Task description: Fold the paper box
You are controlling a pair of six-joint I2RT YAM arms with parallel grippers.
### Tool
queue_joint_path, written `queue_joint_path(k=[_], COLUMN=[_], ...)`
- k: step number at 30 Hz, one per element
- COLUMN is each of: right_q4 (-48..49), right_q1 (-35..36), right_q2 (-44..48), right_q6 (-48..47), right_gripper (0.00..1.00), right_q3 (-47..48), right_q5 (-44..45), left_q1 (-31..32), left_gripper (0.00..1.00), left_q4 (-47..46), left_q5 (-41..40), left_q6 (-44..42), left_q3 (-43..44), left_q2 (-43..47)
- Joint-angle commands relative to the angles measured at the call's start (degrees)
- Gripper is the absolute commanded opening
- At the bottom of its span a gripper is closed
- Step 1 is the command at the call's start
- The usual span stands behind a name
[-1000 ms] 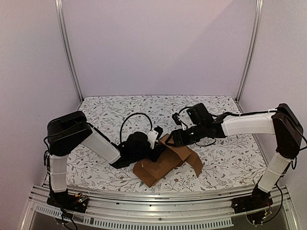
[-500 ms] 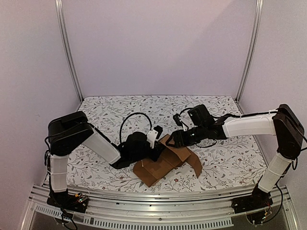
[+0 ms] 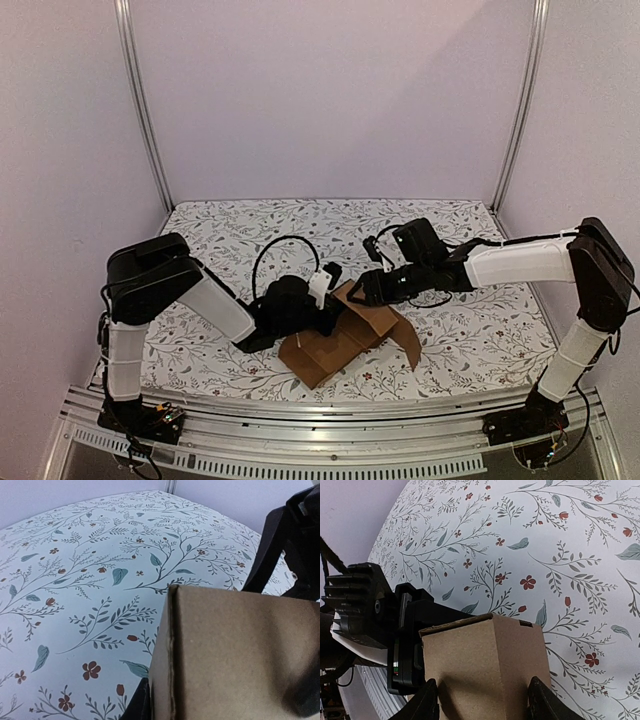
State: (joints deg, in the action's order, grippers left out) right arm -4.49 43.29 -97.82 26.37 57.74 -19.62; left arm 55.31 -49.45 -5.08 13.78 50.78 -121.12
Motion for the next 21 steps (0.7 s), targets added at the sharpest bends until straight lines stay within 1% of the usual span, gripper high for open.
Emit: queue_joint_path(k=[1,4,7,13,18,21], right_q4=[0.7,0.8,0.9,0.9,0.8,0.6], right_q1=[-0.2,-0.2,-0.2,-1.1,-4.1,-5.2], right_q2=[0.6,0.0,0.2,3.9,11.7,18.0], right_q6=[0.9,1.0,1.0,0.8,0.0,-1.2], right_gripper=[0.58,0.57,0.58,0.64,0.7,0.72], right_q3=[-1.0,-1.0,-1.1,-1.4,-3.3,-5.0], right_q5=[1.0,0.9,0.8,1.9,1.9,2.8], left_q1=[-0.3,-0.4,-0.4,-0.5,-0.8,-0.9], left_gripper=[0.09,0.0,0.0,0.0,0.0,0.0], left_q4=[-0.7,-0.8,-1.3,-0.7,1.8,4.0], left_q5=[1.1,1.3,1.7,2.9,4.6,7.8], left_q6=[0.4,0.3,-0.1,-0.5,-0.1,0.6], left_q3=[1.1,1.1,0.5,-2.1,-4.6,-6.0], left_q2=[-1.3,-1.3,-0.5,3.5,8.7,11.9])
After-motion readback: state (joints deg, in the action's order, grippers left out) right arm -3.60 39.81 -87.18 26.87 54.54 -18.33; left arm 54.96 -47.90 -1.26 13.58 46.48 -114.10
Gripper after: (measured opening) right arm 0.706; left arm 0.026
